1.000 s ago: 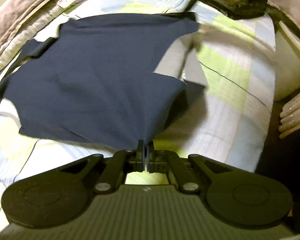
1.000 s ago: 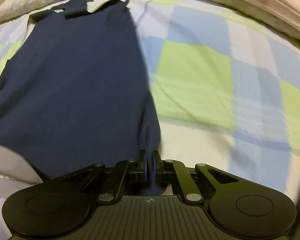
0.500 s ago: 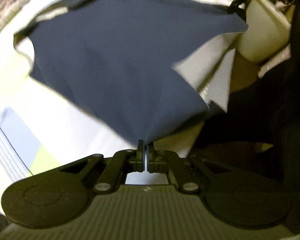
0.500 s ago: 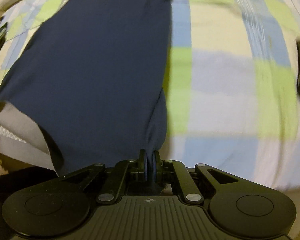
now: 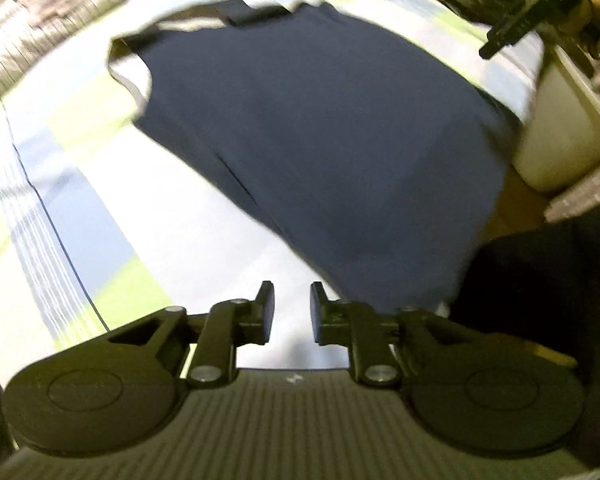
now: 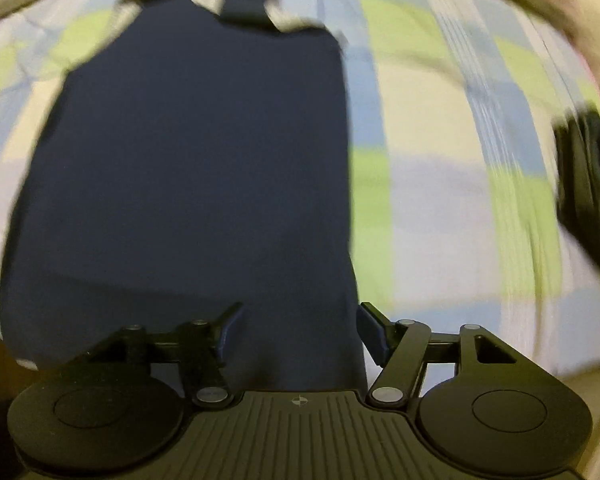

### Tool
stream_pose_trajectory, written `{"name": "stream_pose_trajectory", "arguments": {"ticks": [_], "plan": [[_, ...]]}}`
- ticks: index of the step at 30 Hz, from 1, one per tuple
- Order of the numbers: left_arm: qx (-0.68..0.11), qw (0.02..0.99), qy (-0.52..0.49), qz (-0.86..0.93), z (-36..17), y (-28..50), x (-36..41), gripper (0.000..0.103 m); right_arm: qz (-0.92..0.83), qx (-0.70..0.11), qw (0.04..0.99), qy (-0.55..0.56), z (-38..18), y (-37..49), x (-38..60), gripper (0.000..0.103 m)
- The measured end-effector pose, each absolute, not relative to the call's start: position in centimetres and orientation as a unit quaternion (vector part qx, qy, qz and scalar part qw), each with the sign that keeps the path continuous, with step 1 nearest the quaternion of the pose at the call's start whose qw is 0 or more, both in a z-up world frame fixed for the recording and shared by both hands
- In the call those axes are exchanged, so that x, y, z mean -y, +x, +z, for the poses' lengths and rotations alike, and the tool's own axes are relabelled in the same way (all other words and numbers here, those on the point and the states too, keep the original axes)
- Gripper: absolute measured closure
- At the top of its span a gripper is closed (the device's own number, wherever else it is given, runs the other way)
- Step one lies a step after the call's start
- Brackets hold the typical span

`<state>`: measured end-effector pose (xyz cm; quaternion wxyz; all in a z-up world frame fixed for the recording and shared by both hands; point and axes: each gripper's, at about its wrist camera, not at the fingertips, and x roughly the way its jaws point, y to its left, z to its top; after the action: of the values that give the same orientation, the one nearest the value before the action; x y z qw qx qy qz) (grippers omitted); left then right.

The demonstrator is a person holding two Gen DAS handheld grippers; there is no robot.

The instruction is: Fold clothes

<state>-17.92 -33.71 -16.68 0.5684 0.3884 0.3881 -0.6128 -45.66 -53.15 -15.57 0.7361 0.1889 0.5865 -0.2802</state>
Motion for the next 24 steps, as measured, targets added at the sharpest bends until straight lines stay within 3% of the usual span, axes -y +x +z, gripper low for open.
{"name": "stream_pose_trajectory", "arguments": {"ticks": [9,14,21,24], "plan": [[-0.349,0.620,0.375,-0.595,-16.1,-15.3,48.5,0.075,-0.157,-0.546,0.819,0.077,-17.0,-33.5,61.2,0.040],[-0.351,0.640,0.363,-0.579,-17.0,-12.9,57.2,0.060,-0.095,-0.538,0.836,0.039,-21.0,-29.0,69.1,0.040],[-0.386,0.679,0.315,-0.539,-20.6,-5.7,65.2,0.058,-0.079,-0.528,0.841,0.088,-24.4,-24.1,75.5,0.040],[-0.397,0.686,0.294,-0.534,-22.2,-2.8,67.2,0.058,-0.100,-0.497,0.841,0.189,-25.7,-23.0,78.9,0.040]]}}
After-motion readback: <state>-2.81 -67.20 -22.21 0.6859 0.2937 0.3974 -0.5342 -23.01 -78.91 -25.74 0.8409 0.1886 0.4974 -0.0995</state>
